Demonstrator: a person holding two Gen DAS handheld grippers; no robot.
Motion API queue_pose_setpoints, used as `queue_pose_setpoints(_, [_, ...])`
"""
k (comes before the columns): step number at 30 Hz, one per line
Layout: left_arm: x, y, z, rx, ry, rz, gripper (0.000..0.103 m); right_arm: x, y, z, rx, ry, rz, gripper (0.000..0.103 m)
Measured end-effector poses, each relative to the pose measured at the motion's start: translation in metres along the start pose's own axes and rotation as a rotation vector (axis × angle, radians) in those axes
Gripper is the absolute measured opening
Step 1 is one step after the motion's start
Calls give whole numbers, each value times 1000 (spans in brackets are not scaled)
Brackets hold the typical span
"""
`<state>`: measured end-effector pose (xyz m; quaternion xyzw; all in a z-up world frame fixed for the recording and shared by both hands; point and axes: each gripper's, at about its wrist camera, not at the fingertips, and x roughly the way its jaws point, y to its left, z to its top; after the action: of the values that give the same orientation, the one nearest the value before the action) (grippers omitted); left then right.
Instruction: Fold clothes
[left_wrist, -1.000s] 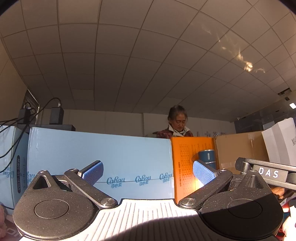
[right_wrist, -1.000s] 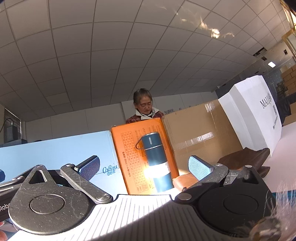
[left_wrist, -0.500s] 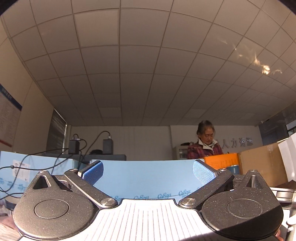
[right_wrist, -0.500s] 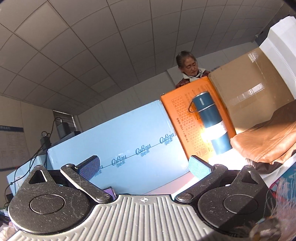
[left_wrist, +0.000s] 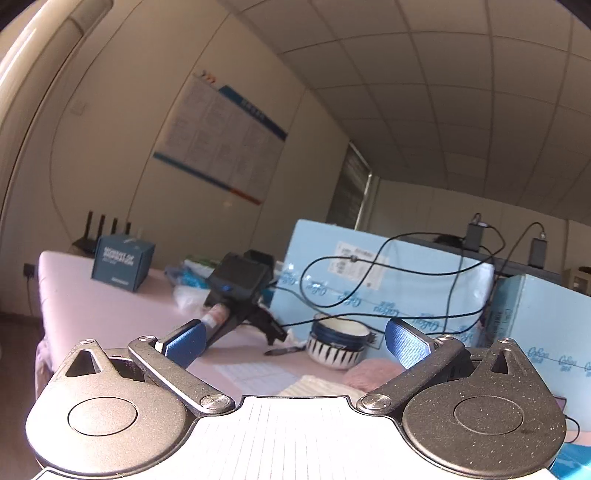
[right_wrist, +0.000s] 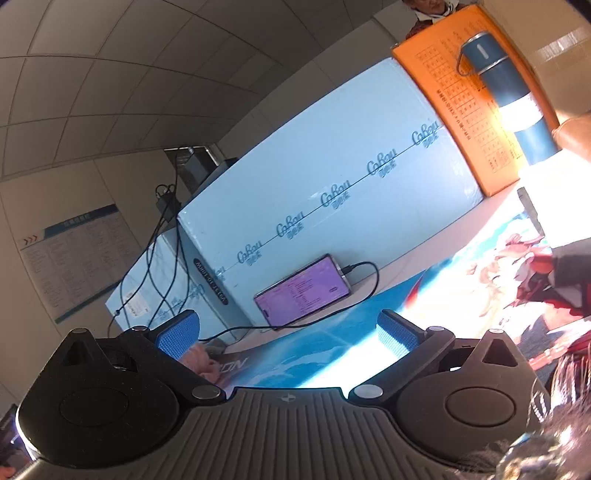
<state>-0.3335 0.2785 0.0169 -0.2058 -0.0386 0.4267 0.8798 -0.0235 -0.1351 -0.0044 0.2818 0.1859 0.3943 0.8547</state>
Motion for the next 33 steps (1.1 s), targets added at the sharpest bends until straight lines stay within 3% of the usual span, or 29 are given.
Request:
queue_pose_setpoints(2, [17,30,3,-150,127,2,103,21,19,-11,73,91,69,103])
queue_pose_setpoints(4, [25,55,-3,-282,200,-44,103,47,41,-27,113,196,118,103])
queue_pose_setpoints(8, [40,71,-25,-378,301,-126,103,99,82,-66,134,394,162,103])
queue_pose_setpoints(12, [50,65,-26,-311,348,-146,103,142,114,-103,117,516,162,103])
queue_pose_setpoints(14, [62,61,-24,-256,383,-178,103,155,130,-111,76,524,152,103])
queue_pose_setpoints(18, [88,45,-25,-134,434,-134,103,187,152,-121,56,587,112,103])
queue_pose_setpoints(24, [105,18,-37,34,451,-115,103,205,170,-140,25,536,36,103])
queue_pose_setpoints(28, [106,16,-38,48,455,-113,102,204,167,-144,26,507,52,103])
queue_pose_setpoints(29, [104,15,-38,54,451,-108,99,203,167,-144,28,507,54,102])
queue_pose_setpoints(31, [101,16,-38,47,437,-100,82,199,166,-143,33,501,43,95])
queue_pose_setpoints(33, [97,22,-39,8,433,-101,47,194,163,-144,37,483,16,81])
